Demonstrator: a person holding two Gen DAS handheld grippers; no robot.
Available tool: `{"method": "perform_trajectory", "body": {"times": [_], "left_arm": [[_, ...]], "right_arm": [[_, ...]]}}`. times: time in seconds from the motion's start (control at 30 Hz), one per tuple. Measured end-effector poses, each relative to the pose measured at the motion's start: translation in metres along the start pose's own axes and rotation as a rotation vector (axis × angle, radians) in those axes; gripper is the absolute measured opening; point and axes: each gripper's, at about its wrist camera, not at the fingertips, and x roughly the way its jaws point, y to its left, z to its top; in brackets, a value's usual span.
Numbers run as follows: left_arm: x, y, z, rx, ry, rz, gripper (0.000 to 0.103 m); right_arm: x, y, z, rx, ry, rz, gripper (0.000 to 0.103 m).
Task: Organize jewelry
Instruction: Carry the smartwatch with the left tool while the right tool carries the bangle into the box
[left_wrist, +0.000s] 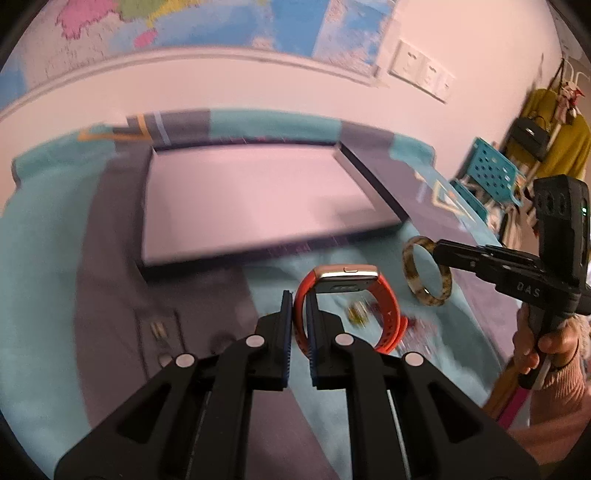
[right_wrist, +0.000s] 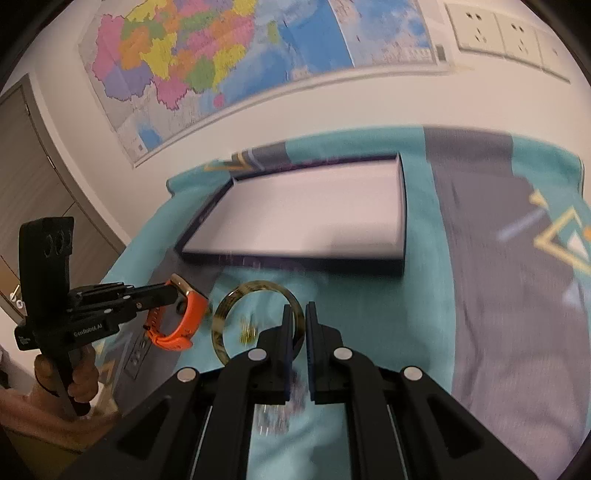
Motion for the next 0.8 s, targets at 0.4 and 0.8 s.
{"method": "perform_trajectory", "body": {"times": [0.4, 0.8], "left_arm": [[0.048, 0.039, 0.091, -0.066, -0.046, 0.114, 0.008], [0.114, 0.067, 0.133, -0.125, 0.007, 0.189, 0.008]], "right_arm": [[0.067, -0.018, 0.089, -0.024, -0.003, -0.077, 0.005], [0.139, -0.032, 0.138, -0.005, 0.053, -0.176, 0.005]]}}
